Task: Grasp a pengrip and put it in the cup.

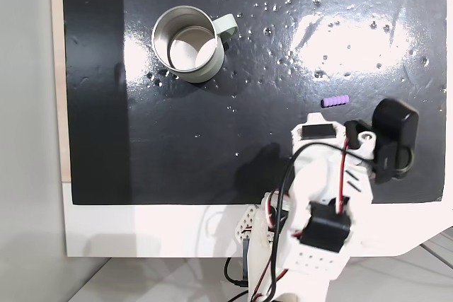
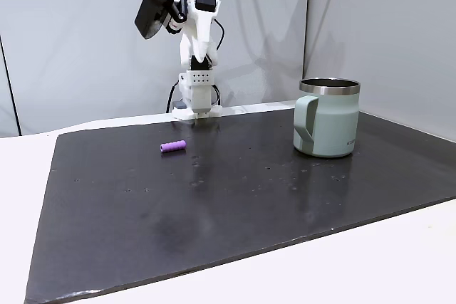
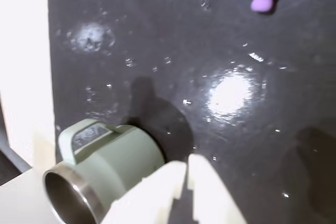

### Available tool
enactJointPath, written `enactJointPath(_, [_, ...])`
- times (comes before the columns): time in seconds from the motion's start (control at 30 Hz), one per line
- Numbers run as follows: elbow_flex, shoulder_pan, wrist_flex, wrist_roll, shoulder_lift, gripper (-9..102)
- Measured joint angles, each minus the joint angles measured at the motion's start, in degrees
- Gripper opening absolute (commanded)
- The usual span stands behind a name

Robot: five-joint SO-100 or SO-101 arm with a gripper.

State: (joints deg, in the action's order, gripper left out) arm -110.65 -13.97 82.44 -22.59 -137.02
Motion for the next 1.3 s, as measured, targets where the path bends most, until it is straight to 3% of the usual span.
enactJointPath(0.33, [11.3,-7.3,3.1,-11.3,17.8,8])
enactJointPath(0.57, [14.4,-11.3,2.4,-16.6,25.8,20])
enactJointPath(0.77, [14.2,-14.6,-3.3,-19.6,30.0,28])
enactJointPath(1.13, [6.0,-19.7,-20.5,-21.4,36.5,28])
enactJointPath(1.3, [4.7,-20.4,-22.9,-17.1,39.3,28])
